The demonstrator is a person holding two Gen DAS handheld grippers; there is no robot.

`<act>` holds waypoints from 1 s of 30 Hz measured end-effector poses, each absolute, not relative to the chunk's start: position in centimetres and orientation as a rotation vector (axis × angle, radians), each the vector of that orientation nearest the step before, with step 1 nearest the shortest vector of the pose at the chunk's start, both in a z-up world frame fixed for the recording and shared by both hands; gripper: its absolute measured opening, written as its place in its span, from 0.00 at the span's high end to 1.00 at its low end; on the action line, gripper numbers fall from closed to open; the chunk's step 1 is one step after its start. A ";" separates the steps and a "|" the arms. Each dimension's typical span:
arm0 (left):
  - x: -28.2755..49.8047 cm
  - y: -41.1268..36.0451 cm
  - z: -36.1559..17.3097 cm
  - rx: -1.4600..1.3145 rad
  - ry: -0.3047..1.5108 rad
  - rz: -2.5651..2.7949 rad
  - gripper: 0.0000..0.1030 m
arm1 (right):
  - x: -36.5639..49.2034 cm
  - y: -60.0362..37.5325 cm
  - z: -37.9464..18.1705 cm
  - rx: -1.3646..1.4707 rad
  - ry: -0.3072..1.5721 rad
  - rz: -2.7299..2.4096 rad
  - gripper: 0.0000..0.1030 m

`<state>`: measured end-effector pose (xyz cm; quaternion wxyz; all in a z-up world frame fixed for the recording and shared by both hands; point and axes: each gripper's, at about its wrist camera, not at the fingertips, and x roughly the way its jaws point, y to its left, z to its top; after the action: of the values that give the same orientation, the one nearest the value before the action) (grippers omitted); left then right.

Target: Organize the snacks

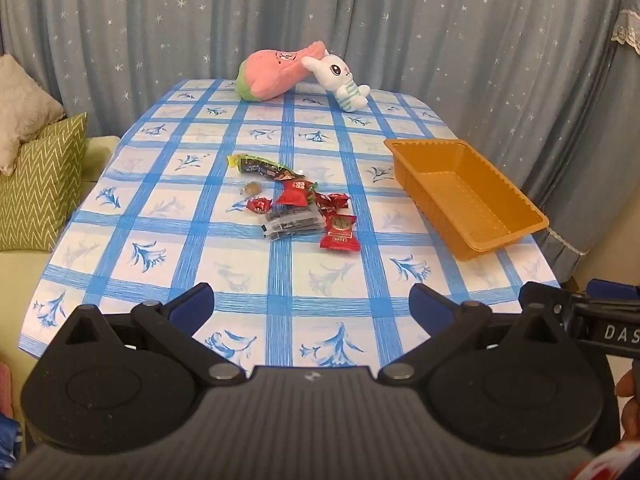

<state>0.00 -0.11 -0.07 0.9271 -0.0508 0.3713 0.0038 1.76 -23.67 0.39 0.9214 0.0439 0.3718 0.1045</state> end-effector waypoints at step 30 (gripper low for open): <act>0.0 0.1 0.0 -0.126 0.761 0.010 0.00 | 1.8 -23.8 0.4 0.087 0.759 0.214 0.00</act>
<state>-0.01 0.09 0.01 0.9265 -0.0613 0.3713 0.0050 1.78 -23.80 0.41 0.9224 0.0424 0.3695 0.1044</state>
